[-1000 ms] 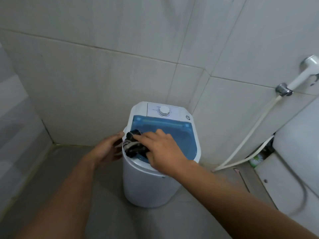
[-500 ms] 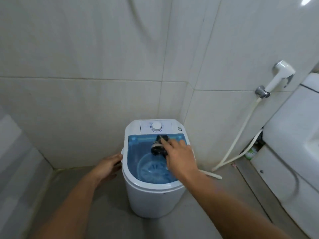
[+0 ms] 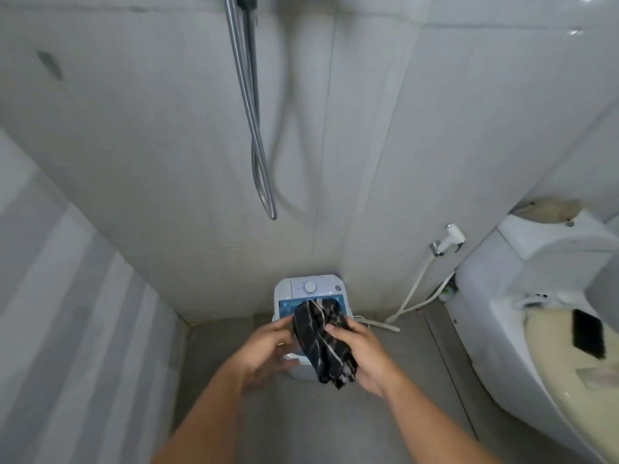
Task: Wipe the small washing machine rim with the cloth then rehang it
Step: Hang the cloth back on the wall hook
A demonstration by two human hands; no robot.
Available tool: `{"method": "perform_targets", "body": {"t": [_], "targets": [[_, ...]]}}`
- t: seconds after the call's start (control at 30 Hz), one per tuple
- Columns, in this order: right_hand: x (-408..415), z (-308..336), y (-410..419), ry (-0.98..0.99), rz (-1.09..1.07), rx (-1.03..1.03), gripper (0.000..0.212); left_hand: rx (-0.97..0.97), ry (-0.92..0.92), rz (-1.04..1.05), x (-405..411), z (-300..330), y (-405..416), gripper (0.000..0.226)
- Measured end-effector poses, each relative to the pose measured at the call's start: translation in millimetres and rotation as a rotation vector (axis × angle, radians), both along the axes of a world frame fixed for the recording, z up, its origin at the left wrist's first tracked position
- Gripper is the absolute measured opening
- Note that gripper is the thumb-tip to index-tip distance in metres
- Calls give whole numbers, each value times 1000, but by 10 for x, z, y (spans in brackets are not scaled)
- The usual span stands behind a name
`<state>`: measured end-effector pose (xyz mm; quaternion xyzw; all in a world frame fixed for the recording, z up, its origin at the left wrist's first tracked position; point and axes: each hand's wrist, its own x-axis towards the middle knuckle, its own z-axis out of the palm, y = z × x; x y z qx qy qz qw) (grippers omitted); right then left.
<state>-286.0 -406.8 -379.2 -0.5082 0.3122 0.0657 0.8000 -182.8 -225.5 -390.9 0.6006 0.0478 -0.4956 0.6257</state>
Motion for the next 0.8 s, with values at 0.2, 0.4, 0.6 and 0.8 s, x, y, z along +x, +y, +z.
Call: {"method": "perform_targets", "body": {"t": [0.2, 0.4, 0.6, 0.8], "targets": [[-73, 1288, -22, -37, 23, -62, 40, -150, -162, 143, -240, 1309, -83, 39], [28, 2318, 179, -261, 187, -403, 33, -137, -374, 228, -336, 2256, 119, 34], [438, 3040, 639, -412, 295, -350, 26, -231, -562, 262, -152, 2976, 710, 42], [899, 3584, 1097, -470, 349, -55, 37, -252, -727, 226, 206, 3611, 1360, 42]]}}
